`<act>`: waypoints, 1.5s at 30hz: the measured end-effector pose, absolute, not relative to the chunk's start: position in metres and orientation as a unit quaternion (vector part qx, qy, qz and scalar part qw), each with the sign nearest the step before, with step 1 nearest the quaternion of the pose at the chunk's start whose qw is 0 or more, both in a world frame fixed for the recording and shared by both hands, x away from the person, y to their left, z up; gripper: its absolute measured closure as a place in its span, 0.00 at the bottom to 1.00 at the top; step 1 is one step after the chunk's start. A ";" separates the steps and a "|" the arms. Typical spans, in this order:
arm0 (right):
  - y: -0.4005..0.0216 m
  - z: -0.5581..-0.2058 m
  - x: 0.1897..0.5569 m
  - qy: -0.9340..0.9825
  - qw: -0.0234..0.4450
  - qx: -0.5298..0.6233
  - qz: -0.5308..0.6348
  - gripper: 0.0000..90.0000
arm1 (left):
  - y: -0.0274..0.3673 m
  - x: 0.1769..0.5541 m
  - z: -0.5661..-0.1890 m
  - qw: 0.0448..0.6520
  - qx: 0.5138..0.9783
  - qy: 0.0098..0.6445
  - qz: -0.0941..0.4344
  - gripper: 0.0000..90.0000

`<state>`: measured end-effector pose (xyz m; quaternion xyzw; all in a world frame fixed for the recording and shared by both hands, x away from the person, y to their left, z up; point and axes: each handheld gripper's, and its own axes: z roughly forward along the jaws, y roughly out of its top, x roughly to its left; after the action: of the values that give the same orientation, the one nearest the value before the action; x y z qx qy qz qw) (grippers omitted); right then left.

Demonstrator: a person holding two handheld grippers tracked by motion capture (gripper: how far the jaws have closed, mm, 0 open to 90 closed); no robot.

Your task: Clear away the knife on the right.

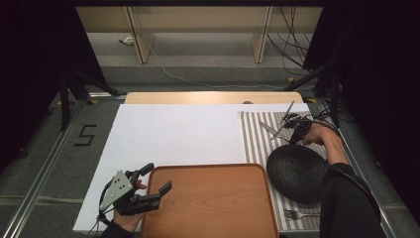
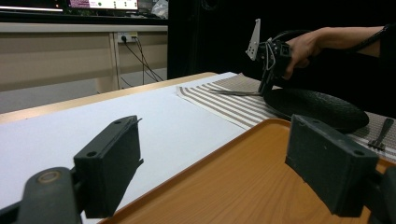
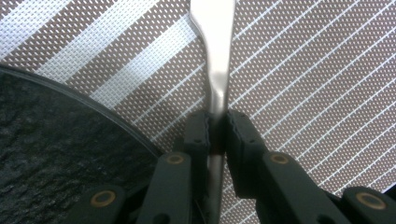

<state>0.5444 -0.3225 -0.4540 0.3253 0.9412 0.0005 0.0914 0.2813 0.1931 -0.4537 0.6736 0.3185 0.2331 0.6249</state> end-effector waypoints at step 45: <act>-0.310 -0.368 0.484 0.875 0.172 0.335 0.304 0.90 | 0.193 0.283 -0.454 0.622 0.673 0.323 0.236 0.20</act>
<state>0.4839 -0.3105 -0.3682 0.3346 0.8751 0.3042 0.1722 0.2826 0.1927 -0.4537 0.6728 0.3232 0.2357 0.6224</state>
